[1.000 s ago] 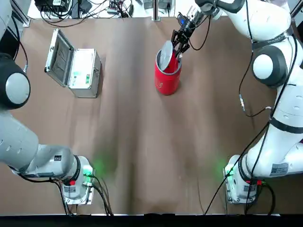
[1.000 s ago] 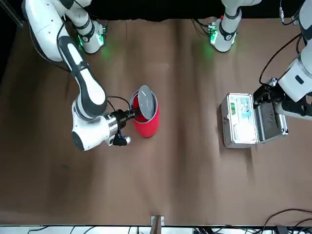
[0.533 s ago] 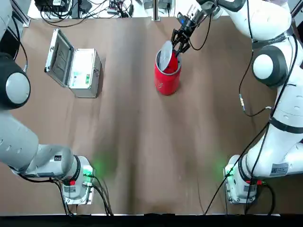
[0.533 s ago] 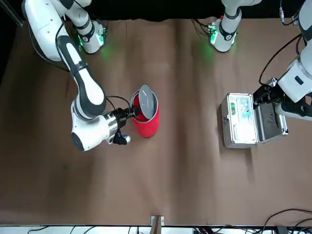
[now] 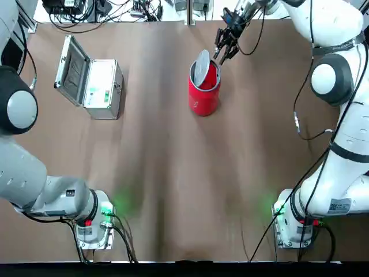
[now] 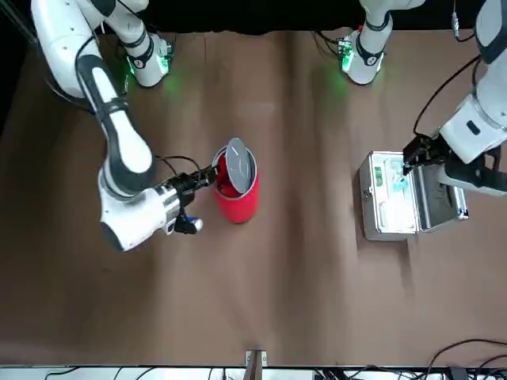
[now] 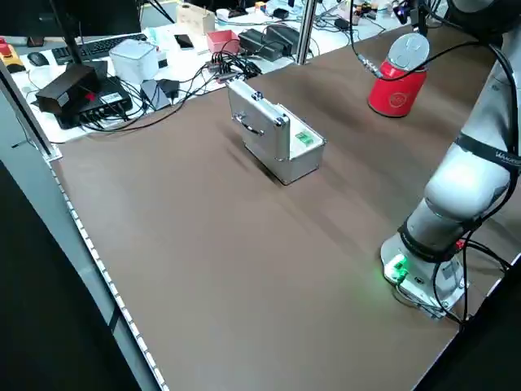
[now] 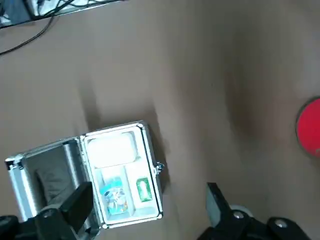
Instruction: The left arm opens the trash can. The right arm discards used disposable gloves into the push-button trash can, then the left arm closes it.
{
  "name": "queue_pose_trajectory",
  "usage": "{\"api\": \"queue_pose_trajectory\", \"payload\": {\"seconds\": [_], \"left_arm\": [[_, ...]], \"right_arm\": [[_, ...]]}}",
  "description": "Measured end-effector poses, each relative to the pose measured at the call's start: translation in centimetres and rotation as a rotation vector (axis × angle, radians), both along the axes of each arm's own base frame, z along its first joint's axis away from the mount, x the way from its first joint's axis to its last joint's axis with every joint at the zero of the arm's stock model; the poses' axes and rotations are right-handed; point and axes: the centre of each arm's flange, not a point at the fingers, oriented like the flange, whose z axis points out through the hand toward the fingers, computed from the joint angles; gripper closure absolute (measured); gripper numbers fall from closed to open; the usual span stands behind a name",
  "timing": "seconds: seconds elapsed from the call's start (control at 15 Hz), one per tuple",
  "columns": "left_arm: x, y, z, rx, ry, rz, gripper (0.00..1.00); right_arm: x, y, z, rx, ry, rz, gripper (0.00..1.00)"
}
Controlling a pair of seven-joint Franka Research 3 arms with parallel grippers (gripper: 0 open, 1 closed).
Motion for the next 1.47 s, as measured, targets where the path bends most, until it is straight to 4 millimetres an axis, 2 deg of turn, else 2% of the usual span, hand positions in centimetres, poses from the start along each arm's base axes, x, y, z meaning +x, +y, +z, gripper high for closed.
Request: {"api": "queue_pose_trajectory", "payload": {"seconds": [0.13, 0.2, 0.4, 0.53, 0.8, 0.93, 1.07, 1.2, 1.27, 1.47], "left_arm": [[-0.4, -1.9, 0.0, -0.004, 0.001, -0.036, 0.00], [-0.8, -3.9, 0.0, -0.009, 0.003, -0.073, 0.00], [-1.6, -7.5, -0.5, -0.043, 0.021, -0.102, 0.00], [-2.3, -10.3, -0.9, -0.081, 0.047, -0.054, 0.03], [-4.9, -17.0, -1.6, -0.106, 0.096, 0.083, 0.41], [-6.2, -20.3, -2.5, -0.111, 0.130, 0.130, 0.59], [-7.0, -23.0, -3.7, -0.131, 0.174, 0.182, 0.78], [-7.1, -25.2, -4.8, -0.159, 0.215, 0.244, 0.96], [-7.1, -26.5, -5.3, -0.181, 0.237, 0.263, 0.99], [-6.9, -30.4, -6.6, -0.280, 0.261, 0.323, 0.99]], "right_arm": [[0.9, -2.7, 1.5, 0.010, 0.013, 0.000, 0.57], [2.2, -6.6, 3.1, 0.013, 0.008, -0.027, 0.57], [4.4, -13.6, 5.0, -0.064, -0.064, -0.083, 0.57], [5.5, -17.5, 6.2, -0.137, -0.124, -0.116, 0.57], [6.5, -24.9, 7.8, -0.289, -0.201, -0.173, 0.54], [6.5, -27.6, 9.3, -0.347, -0.236, -0.198, 0.52], [6.3, -29.3, 11.0, -0.403, -0.273, -0.210, 0.50], [5.9, -30.2, 13.1, -0.462, -0.315, -0.213, 0.34], [5.6, -30.8, 14.2, -0.495, -0.335, -0.216, 0.26], [4.6, -33.1, 17.4, -0.601, -0.391, -0.232, 0.02]]}}
